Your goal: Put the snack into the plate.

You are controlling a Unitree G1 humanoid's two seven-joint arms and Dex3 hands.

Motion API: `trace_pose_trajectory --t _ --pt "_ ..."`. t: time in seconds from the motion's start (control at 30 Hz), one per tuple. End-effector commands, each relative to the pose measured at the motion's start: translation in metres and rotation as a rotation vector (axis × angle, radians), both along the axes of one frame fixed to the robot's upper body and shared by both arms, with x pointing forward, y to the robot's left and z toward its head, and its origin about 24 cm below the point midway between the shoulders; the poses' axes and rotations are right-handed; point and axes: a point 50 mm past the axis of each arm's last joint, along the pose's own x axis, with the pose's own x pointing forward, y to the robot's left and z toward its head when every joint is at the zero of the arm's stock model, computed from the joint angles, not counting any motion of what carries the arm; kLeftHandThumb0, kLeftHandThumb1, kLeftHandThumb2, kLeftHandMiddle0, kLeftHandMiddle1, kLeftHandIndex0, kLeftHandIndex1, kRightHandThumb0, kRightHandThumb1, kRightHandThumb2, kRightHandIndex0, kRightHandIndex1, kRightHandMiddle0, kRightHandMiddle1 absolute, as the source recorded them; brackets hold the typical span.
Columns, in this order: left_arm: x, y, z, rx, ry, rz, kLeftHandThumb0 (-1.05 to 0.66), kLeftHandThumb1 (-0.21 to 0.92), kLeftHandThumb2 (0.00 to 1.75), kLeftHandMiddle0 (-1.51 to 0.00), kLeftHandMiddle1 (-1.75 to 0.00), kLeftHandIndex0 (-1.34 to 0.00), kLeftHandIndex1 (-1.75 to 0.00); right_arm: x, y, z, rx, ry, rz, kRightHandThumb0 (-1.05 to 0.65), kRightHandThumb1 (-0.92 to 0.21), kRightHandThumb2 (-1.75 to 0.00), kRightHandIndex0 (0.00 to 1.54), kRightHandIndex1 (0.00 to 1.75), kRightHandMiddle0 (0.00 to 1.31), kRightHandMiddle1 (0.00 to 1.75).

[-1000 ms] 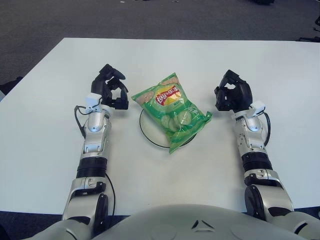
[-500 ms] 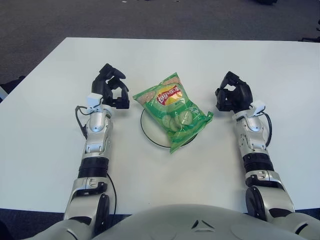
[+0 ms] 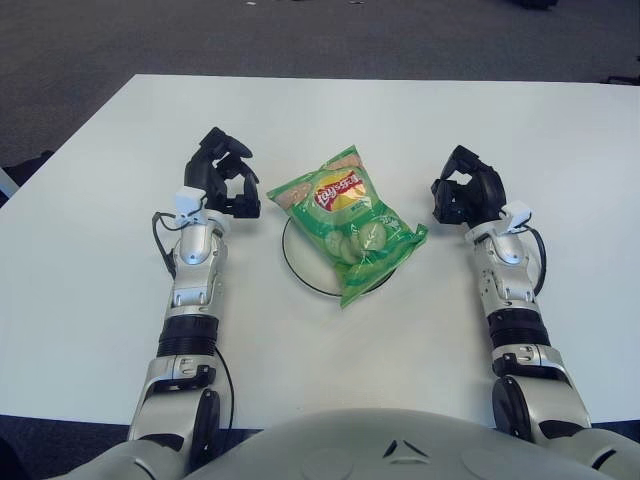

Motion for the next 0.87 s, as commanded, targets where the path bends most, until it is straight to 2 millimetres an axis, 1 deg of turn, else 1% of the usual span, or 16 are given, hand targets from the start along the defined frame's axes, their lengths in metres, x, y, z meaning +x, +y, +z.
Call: trace_pose_trajectory --t 0.0,0.5,0.83 --pt "-0.0309 -0.0057 -0.0612 -0.075 0.225 0.023 -0.01 -0.07 1.75 -0.88 -1.75 -0.69 -1.73 -0.0357 -0.0082 -0.0602 0.030 0.225 -0.048 -0.52 -0.22 -1.43 1.37 1.75 0.69 1.75" --pt "-0.0348 -0.0049 -0.0591 -0.048 0.234 0.039 -0.01 -0.06 1.75 -0.88 -1.75 -0.69 -1.73 -0.0382 -0.0085 -0.0589 0.033 0.198 -0.062 -0.52 -0.22 -1.44 1.37 1.75 0.70 1.75" --pt "-0.0372 -0.0057 -0.0590 -0.063 0.244 0.022 -0.01 -0.06 1.75 -0.88 -1.75 -0.69 -1.73 -0.0402 -0.0092 -0.0586 0.036 0.192 -0.068 -0.52 -0.21 -1.44 1.36 1.75 0.70 1.75"
